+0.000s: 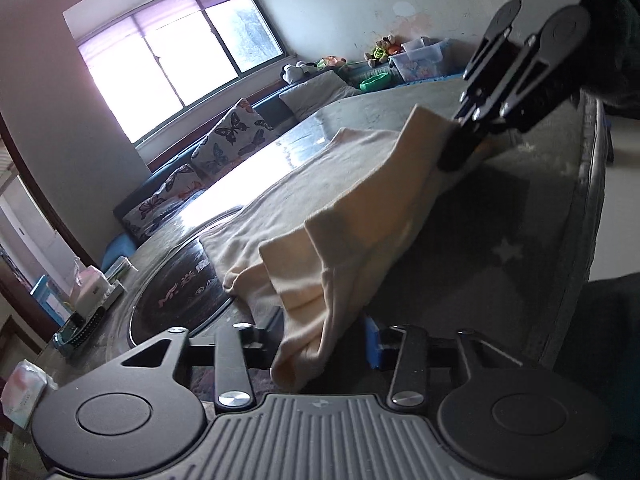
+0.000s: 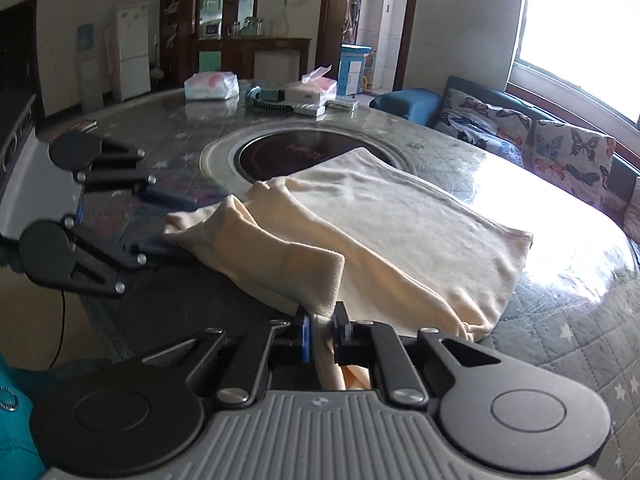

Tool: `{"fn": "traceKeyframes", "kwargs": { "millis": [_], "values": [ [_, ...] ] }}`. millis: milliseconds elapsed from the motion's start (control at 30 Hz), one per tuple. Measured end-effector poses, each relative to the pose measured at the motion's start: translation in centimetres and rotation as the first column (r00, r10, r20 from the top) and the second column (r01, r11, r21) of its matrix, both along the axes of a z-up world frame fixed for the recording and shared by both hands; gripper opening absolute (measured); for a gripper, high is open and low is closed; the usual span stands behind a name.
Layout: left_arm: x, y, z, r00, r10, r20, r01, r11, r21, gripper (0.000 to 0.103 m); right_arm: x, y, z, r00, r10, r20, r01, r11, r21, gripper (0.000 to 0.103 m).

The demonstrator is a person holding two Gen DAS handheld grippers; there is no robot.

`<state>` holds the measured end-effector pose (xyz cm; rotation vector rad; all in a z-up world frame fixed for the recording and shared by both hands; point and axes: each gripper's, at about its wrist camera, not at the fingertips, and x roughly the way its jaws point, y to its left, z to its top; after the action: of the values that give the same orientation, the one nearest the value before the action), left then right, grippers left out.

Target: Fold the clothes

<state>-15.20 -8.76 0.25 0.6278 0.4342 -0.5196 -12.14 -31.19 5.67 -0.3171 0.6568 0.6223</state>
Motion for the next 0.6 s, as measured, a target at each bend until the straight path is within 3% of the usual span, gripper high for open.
{"fn": "traceKeyframes", "kwargs": {
  "millis": [33,133,333,600],
  "values": [
    [0.0,0.0,0.0,1.000,0.005,-0.003,-0.005,1.000,0.000,0.019,-0.1,0.0,0.0,1.000,-0.003,0.005,0.003,1.000,0.004,0.009],
    [-0.6,0.3,0.9,1.000,0.005,0.002,-0.005,0.999,-0.032,0.006,-0.4,0.1,0.2,1.000,-0.007,0.024,0.006,1.000,0.013,0.008],
    [-2.2,1.1,3.2,1.000,-0.001,0.018,0.003,0.994,-0.108,0.005,-1.9,-0.1,1.7,0.997,0.006,0.077,-0.007,1.000,0.023,0.008],
    [-5.0,2.3,6.5,0.999,-0.049,0.004,0.049,0.982,-0.181,0.005,-6.4,-1.2,4.8,0.994,0.081,0.072,-0.081,0.997,-0.006,0.007]
  ]
}}
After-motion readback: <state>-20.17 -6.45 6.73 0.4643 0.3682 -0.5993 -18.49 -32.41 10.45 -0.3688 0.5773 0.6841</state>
